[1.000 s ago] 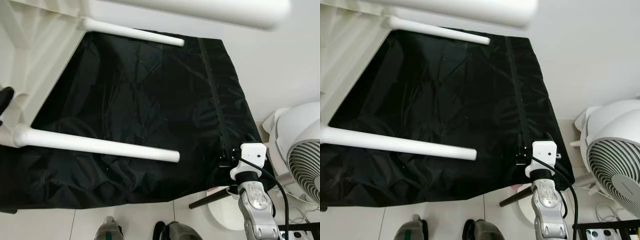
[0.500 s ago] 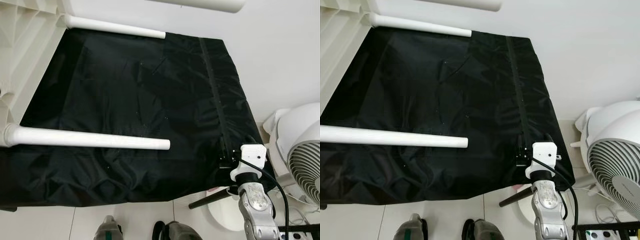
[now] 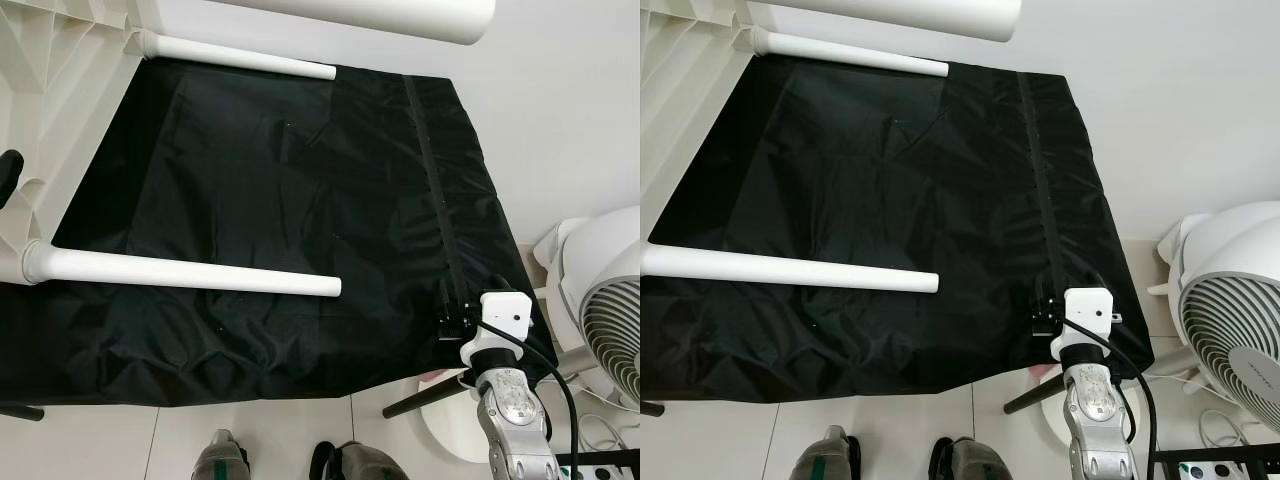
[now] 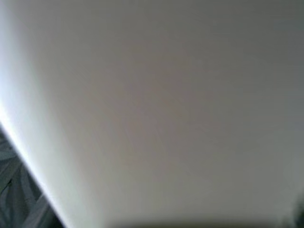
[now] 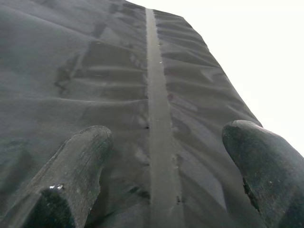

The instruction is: Building children table

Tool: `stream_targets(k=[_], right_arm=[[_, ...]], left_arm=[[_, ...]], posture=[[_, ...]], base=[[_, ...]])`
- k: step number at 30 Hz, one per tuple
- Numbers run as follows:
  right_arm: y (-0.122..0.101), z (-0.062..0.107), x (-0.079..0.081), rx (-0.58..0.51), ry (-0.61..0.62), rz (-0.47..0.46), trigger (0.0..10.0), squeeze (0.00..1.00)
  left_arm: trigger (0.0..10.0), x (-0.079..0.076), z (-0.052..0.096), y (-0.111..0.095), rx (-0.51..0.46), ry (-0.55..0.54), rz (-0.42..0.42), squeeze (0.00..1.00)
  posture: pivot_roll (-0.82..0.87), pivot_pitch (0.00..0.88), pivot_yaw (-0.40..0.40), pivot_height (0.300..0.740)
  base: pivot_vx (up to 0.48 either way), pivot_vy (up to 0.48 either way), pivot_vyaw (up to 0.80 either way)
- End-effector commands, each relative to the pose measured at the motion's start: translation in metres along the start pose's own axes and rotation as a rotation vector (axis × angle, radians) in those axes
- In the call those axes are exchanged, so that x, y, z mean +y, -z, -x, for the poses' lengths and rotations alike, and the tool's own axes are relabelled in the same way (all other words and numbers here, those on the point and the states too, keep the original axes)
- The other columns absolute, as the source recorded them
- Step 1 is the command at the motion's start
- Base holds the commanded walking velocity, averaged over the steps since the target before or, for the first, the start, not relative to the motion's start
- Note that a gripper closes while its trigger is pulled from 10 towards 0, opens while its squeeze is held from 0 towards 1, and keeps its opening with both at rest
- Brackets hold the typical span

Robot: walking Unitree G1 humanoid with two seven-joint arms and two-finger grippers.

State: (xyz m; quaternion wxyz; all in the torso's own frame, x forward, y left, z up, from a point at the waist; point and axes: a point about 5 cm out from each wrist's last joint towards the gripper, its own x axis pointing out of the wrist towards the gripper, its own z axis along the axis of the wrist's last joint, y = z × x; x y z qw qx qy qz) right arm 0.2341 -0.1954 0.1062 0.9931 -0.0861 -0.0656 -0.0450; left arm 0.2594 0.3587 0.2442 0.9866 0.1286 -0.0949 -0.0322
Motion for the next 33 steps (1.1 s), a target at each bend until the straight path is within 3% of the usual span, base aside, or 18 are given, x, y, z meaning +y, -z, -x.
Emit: stream_targets(k=[1,4,8,12,15,18,20,26,28,33], right_arm=[[0.005,0.002,-0.002,0.024,0.005,0.007,10.0,0.00],[0.006,0.001,-0.001,0.024,-0.003,0.004,10.0,0.00],[0.006,0.000,0.001,0.025,-0.008,0.004,10.0,0.00],[0.007,-0.003,0.004,0.024,-0.021,-0.001,10.0,0.00],[0.007,-0.006,0.006,0.023,-0.033,-0.005,10.0,0.00],[0.007,-0.007,0.007,0.022,-0.040,-0.005,10.0,0.00],[0.006,-0.012,0.009,0.016,-0.056,-0.008,10.0,0.00],[0.006,-0.017,0.010,0.009,-0.071,-0.009,10.0,0.00],[0.005,-0.022,0.014,0.003,-0.090,-0.012,10.0,0.00],[0.005,-0.026,0.016,-0.001,-0.103,-0.015,10.0,0.00]], left_arm=[[10.0,-0.004,0.004,0.004,0.021,0.082,-0.047,0.00],[10.0,-0.009,0.011,0.008,0.044,0.107,-0.133,0.00],[10.0,-0.014,0.017,0.009,0.039,0.139,-0.129,0.00],[10.0,-0.027,0.034,0.008,0.049,0.282,0.021,0.00],[10.0,-0.028,0.042,-0.001,0.040,0.326,0.092,0.00],[10.0,-0.027,0.047,-0.008,0.013,0.334,0.104,0.00],[10.0,-0.027,0.058,-0.016,0.007,0.370,0.115,0.00],[10.0,-0.025,0.064,-0.019,0.008,0.366,0.106,0.00],[10.0,-0.016,0.072,-0.032,-0.037,0.320,0.075,0.00],[10.0,-0.011,0.076,-0.052,-0.107,0.295,0.062,0.00]], posture=[[0.17,0.138,-0.067,0.740],[0.18,0.137,-0.071,0.740],[0.19,0.135,-0.071,0.740],[0.21,0.134,-0.082,0.740],[0.22,0.133,-0.094,0.740],[0.23,0.131,-0.101,0.740],[0.24,0.130,-0.113,0.740],[0.26,0.127,-0.129,0.740],[0.28,0.122,-0.139,0.740],[0.29,0.121,-0.151,0.740]], base=[[0.000,0.000,0.00],[0.000,0.000,0.00],[0.000,0.000,0.00],[0.000,0.000,0.00],[0.000,0.000,0.00],[0.000,0.000,0.00],[0.000,0.000,0.00],[0.000,0.000,0.00],[0.000,0.000,0.00],[0.000,0.000,0.00]])
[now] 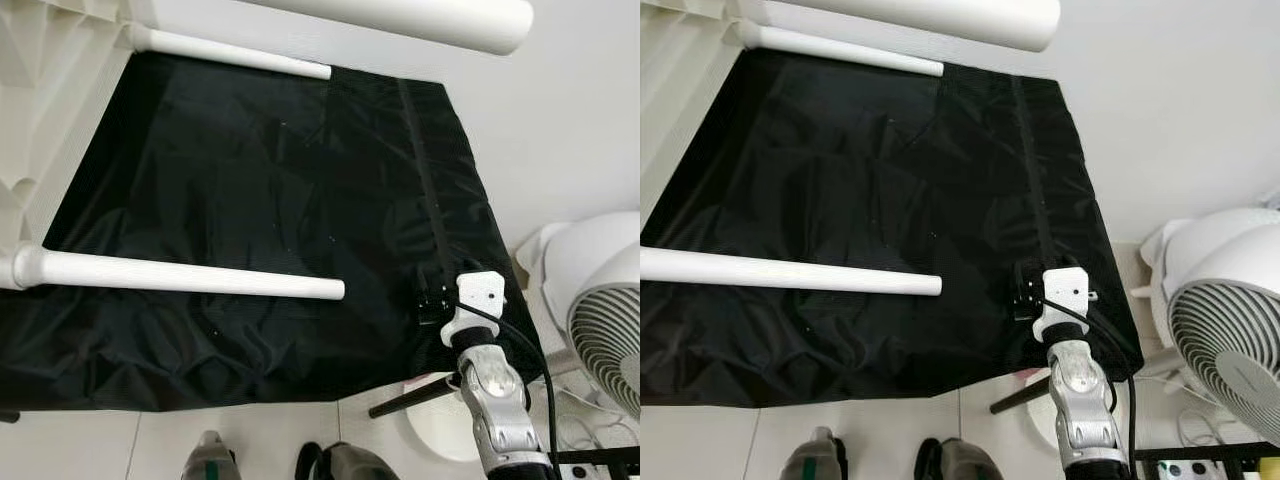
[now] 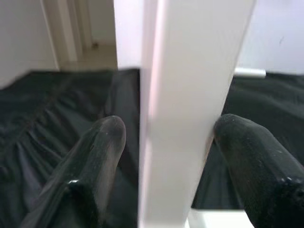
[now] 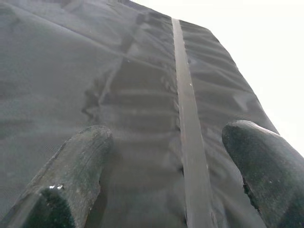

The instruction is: Building children table

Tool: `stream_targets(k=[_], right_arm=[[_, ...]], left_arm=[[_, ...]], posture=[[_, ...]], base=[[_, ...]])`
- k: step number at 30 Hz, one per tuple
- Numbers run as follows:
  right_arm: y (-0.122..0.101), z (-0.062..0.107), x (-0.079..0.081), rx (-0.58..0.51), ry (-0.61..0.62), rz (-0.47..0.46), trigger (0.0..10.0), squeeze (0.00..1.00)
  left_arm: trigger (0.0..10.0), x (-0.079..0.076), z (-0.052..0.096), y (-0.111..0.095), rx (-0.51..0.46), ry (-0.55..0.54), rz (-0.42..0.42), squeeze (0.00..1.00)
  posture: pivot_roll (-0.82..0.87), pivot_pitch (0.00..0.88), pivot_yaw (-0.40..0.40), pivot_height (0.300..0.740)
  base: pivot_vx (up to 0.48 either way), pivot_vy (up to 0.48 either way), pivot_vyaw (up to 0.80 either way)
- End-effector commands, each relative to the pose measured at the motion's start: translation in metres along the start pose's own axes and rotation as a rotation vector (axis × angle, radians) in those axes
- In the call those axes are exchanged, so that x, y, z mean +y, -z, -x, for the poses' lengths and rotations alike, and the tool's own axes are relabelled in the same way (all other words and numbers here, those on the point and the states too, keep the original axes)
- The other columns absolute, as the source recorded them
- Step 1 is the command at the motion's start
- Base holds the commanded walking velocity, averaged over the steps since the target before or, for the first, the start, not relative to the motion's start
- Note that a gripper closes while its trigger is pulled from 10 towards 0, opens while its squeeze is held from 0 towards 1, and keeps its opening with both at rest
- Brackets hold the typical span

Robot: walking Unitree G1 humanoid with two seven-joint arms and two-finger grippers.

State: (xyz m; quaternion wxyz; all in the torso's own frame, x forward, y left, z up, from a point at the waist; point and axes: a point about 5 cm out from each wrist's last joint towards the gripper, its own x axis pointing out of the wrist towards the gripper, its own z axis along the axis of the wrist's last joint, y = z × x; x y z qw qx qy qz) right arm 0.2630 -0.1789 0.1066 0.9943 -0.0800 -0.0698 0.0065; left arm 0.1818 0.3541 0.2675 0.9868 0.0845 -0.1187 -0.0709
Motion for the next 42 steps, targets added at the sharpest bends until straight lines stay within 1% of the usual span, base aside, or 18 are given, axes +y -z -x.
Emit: stream_targets(k=[1,2,3,6,8,11,13,17,18,21,22,23,24,29,31,32,33,42], right_arm=[[0.005,0.001,-0.003,0.015,-0.004,0.003,10.0,0.00],[0.004,-0.001,-0.003,0.013,-0.007,0.002,10.0,0.00],[0.004,-0.001,-0.003,0.013,-0.007,0.002,10.0,0.00],[0.004,-0.003,-0.003,0.010,-0.012,0.002,10.0,0.00],[0.004,-0.003,-0.003,0.010,-0.012,0.002,10.0,0.00],[0.004,-0.003,-0.003,0.007,-0.012,0.004,10.0,0.00],[0.004,-0.003,-0.003,0.004,-0.010,0.006,10.0,0.00],[0.004,-0.003,-0.004,0.002,-0.008,0.006,10.0,0.00],[0.005,-0.003,-0.004,0.002,-0.005,0.006,10.0,0.00],[0.005,-0.002,-0.004,0.002,-0.004,0.006,10.0,0.00],[0.006,-0.002,-0.004,0.002,-0.003,0.008,10.0,0.00],[0.006,-0.002,-0.004,0.002,-0.003,0.008,10.0,0.00],[0.006,-0.002,-0.005,0.002,-0.001,0.010,10.0,0.00],[0.007,-0.002,-0.005,0.002,0.003,0.013,10.0,0.00],[0.008,-0.002,-0.007,0.001,0.008,0.019,10.0,0.00],[0.008,-0.002,-0.007,0.001,0.008,0.019,10.0,0.00],[0.008,-0.002,-0.007,0.000,0.009,0.022,10.0,0.00],[0.006,-0.001,-0.006,-0.012,0.017,0.024,10.0,0.00]], left_arm=[[10.0,-0.012,0.003,-0.019,-0.051,0.236,-0.024,0.00],[10.0,-0.014,0.003,-0.028,-0.091,0.248,-0.016,0.00],[10.0,-0.014,0.003,-0.028,-0.091,0.248,-0.016,0.00],[10.0,-0.020,0.003,-0.042,-0.148,0.283,-0.001,0.00],[10.0,-0.020,0.003,-0.042,-0.148,0.283,-0.001,0.00],[10.0,-0.026,0.000,-0.047,-0.182,0.327,0.021,0.00],[10.0,-0.035,-0.005,-0.053,-0.210,0.380,0.043,0.00],[10.0,-0.039,-0.007,-0.055,-0.220,0.407,0.043,0.00],[10.0,-0.044,-0.010,-0.058,-0.215,0.460,0.037,0.00],[10.0,-0.048,-0.013,-0.059,-0.209,0.496,0.032,0.00],[10.0,-0.054,-0.019,-0.062,-0.217,0.555,0.048,0.00],[10.0,-0.054,-0.019,-0.062,-0.217,0.555,0.048,0.00],[10.0,-0.060,-0.025,-0.061,-0.202,0.609,0.048,0.00],[10.0,-0.066,-0.033,-0.057,-0.174,0.668,0.053,0.00],[10.0,-0.076,-0.041,-0.039,-0.107,0.719,0.058,0.00],[10.0,-0.076,-0.041,-0.039,-0.107,0.719,0.058,0.00],[10.0,-0.081,-0.045,-0.031,-0.072,0.737,0.062,0.00],[10.0,-0.097,-0.052,-0.005,0.011,0.811,0.101,0.00]], posture=[[0.29,0.121,-0.151,0.740],[0.29,0.119,-0.154,0.740],[0.29,0.119,-0.154,0.740],[0.29,0.117,-0.153,0.740],[0.29,0.117,-0.153,0.740],[0.28,0.115,-0.148,0.740],[0.28,0.116,-0.146,0.740],[0.28,0.115,-0.143,0.740],[0.27,0.118,-0.137,0.740],[0.27,0.118,-0.137,0.740],[0.28,0.119,-0.130,0.740],[0.28,0.119,-0.130,0.740],[0.27,0.121,-0.123,0.740],[0.27,0.119,-0.113,0.740],[0.26,0.116,-0.098,0.740],[0.26,0.116,-0.098,0.740],[0.26,0.113,-0.090,0.740],[0.24,0.108,-0.073,0.740]], base=[[0.000,0.000,0.00],[0.000,0.000,0.00],[0.000,0.000,0.00],[0.000,0.000,0.00],[0.000,0.000,0.00],[0.000,0.000,0.00],[0.000,0.000,0.00],[0.000,0.000,0.00],[0.000,0.000,0.00],[0.000,0.000,0.00],[0.000,0.000,0.00],[0.000,0.000,0.00],[0.000,0.000,0.00],[0.000,0.000,0.00],[0.000,0.000,0.00],[0.000,0.000,0.00],[0.000,0.000,0.00],[0.000,0.000,0.00]])
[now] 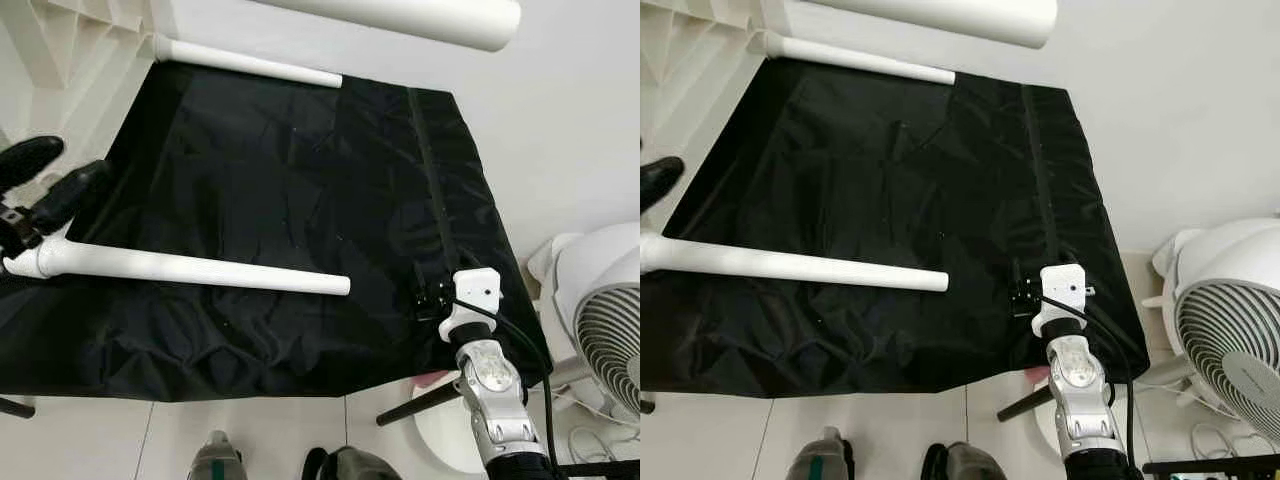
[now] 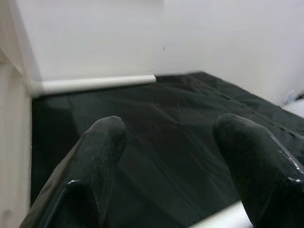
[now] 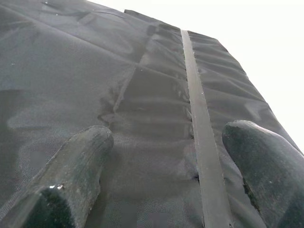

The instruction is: Building children table

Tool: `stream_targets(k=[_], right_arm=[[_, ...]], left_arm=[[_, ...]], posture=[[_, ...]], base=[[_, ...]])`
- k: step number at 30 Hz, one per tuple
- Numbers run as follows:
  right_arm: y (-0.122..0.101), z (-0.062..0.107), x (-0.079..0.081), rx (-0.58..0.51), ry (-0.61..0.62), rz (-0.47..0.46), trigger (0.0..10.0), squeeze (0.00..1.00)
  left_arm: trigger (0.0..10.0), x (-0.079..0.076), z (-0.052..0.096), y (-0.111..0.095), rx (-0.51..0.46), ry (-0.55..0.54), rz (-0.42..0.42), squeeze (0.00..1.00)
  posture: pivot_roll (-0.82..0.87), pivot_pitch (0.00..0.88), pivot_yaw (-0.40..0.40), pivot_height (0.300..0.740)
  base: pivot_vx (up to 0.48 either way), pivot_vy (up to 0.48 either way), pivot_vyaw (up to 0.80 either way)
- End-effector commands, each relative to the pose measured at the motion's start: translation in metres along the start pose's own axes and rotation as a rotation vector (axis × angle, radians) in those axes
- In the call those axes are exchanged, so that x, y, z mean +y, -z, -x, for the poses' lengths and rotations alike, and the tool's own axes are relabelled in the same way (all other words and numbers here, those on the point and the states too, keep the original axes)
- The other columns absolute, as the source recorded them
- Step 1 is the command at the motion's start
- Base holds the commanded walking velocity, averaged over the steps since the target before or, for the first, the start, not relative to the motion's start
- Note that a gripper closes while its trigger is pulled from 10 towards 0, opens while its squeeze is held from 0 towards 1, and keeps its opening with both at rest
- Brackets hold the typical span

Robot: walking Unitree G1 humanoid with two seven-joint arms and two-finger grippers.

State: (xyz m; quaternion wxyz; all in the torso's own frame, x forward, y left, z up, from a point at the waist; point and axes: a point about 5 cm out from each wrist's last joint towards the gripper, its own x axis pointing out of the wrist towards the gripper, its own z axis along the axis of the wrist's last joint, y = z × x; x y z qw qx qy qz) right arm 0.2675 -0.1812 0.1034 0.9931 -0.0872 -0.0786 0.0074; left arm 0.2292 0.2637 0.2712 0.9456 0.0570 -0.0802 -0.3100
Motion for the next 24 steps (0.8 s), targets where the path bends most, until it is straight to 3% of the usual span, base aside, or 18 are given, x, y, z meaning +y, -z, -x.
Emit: stream_targets(k=[1,4,6,13,21,24], right_arm=[[0.002,0.003,-0.004,0.006,0.018,0.009,10.0,0.00],[0.001,0.004,-0.004,-0.007,0.029,-0.003,10.0,0.00],[-0.002,0.005,-0.005,-0.026,0.042,-0.021,10.0,0.00],[-0.006,0.004,-0.006,-0.044,0.050,-0.031,10.0,0.00],[-0.013,0.003,-0.009,-0.079,0.077,-0.065,10.0,0.00],[-0.013,0.006,-0.009,-0.073,0.088,-0.077,10.0,0.00]], left_arm=[[10.0,-0.017,0.001,0.002,0.010,0.328,-0.011,0.00],[10.0,-0.019,-0.006,0.014,0.055,0.334,-0.015,0.00],[10.0,-0.022,-0.013,0.027,0.109,0.342,-0.061,0.00],[10.0,-0.024,-0.017,0.035,0.136,0.351,-0.092,0.00],[10.0,-0.039,-0.047,0.080,0.197,0.324,-0.185,0.00],[10.0,-0.038,-0.054,0.089,0.192,0.302,-0.273,0.00]], posture=[[0.24,0.108,-0.073,0.740],[0.24,0.108,-0.070,0.740],[0.23,0.105,-0.068,0.740],[0.23,0.105,-0.065,0.740],[0.21,0.088,-0.033,0.740],[0.19,0.084,-0.026,0.740]], base=[[0.000,0.000,0.00],[0.000,0.000,0.00],[0.000,0.000,0.00],[0.000,0.000,0.00],[0.000,0.000,0.00],[0.000,0.000,0.00]])
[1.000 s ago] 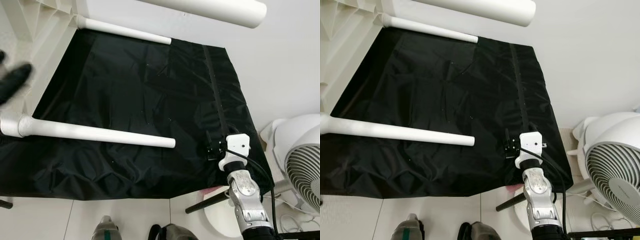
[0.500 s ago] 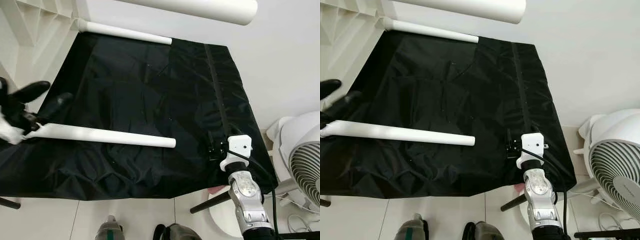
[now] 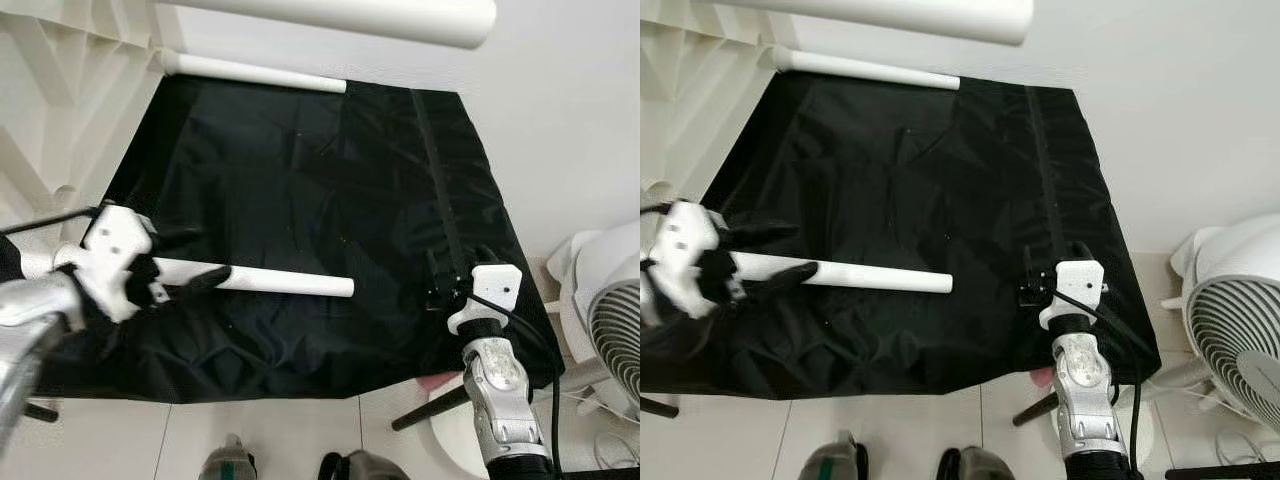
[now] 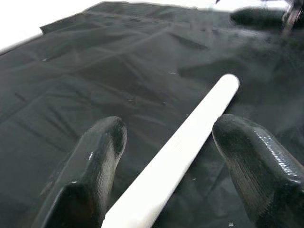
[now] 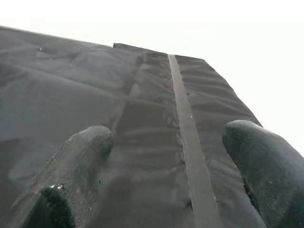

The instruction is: Building children table

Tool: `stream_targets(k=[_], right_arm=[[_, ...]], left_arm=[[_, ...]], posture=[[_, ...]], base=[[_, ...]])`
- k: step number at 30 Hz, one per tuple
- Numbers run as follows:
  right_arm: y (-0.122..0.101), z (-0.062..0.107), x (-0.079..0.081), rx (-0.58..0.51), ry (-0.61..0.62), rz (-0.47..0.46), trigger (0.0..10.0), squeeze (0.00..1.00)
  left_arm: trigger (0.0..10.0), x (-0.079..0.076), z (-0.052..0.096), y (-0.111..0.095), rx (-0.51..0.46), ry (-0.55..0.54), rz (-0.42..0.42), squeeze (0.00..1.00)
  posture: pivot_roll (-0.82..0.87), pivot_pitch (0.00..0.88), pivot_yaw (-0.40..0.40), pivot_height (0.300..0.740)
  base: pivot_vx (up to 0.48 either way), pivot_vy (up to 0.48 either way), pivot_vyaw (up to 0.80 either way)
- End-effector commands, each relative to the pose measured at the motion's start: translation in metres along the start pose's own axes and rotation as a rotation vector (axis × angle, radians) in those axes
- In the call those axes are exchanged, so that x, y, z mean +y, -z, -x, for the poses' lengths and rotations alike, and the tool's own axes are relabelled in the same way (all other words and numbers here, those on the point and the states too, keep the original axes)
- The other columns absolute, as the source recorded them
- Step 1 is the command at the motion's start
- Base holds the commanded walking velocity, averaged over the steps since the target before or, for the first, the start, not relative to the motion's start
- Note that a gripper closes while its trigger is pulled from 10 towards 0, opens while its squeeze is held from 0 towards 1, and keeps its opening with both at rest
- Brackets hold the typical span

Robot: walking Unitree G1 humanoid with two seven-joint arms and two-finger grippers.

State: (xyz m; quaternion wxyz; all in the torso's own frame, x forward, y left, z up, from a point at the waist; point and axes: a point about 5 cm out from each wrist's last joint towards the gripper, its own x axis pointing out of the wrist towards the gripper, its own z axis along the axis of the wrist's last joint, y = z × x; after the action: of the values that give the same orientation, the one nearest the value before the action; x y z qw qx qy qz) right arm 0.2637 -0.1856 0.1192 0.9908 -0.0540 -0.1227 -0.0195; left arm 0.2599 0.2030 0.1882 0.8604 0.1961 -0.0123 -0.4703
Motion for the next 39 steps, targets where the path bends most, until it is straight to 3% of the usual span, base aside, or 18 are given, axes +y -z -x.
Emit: stream_targets(k=[1,4,9,13,15,18,24,27,33,39], right_arm=[[0.002,0.005,-0.003,0.013,0.027,-0.020,10.0,0.00],[0.002,0.008,-0.004,0.016,0.029,-0.016,10.0,0.00],[0.005,0.014,-0.005,0.046,0.050,0.015,10.0,0.00],[0.005,0.016,-0.005,0.051,0.067,0.028,10.0,0.00],[0.004,0.018,-0.003,0.046,0.089,0.048,10.0,0.00],[0.002,0.020,0.000,0.042,0.108,0.049,10.0,0.00],[0.001,0.023,0.006,0.047,0.108,0.055,10.0,0.00],[0.000,0.024,0.013,0.037,0.051,0.085,10.0,0.00],[-0.003,0.023,0.013,0.014,0.011,0.120,10.0,0.00],[-0.008,0.017,-0.002,-0.001,0.109,0.142,10.0,0.00]], left_arm=[[10.0,0.008,-0.005,0.009,0.035,-0.109,-0.044,0.00],[10.0,0.009,-0.011,0.013,0.042,-0.145,0.038,0.00],[10.0,-0.004,-0.029,0.014,-0.021,-0.192,0.070,0.00],[10.0,-0.004,-0.033,0.015,-0.028,-0.242,0.080,0.00],[10.0,0.000,-0.039,0.015,-0.066,-0.352,0.172,0.00],[10.0,0.000,-0.043,0.012,-0.099,-0.425,0.214,0.00],[10.0,0.002,-0.047,0.016,-0.090,-0.489,0.203,0.00],[10.0,0.001,-0.052,0.019,-0.058,-0.453,0.139,0.00],[10.0,0.005,-0.056,0.021,-0.033,-0.430,0.114,0.00],[10.0,0.017,-0.073,0.021,-0.066,-0.558,0.190,0.00]], posture=[[0.19,0.084,-0.026,0.740],[0.19,0.083,-0.024,0.740],[0.17,0.070,-0.023,0.740],[0.17,0.066,-0.022,0.740],[0.16,0.060,-0.021,0.740],[0.16,0.052,-0.017,0.740],[0.15,0.041,-0.013,0.740],[0.13,0.035,-0.002,0.740],[0.11,0.033,0.009,0.740],[0.09,0.028,0.008,0.740]], base=[[0.000,0.000,0.00],[0.000,0.000,0.00],[0.000,0.000,0.00],[0.000,0.000,0.00],[0.000,0.000,0.00],[0.000,0.000,0.00],[0.000,0.000,0.00],[0.000,0.000,0.00],[0.000,0.000,0.00],[0.000,0.000,0.00]])
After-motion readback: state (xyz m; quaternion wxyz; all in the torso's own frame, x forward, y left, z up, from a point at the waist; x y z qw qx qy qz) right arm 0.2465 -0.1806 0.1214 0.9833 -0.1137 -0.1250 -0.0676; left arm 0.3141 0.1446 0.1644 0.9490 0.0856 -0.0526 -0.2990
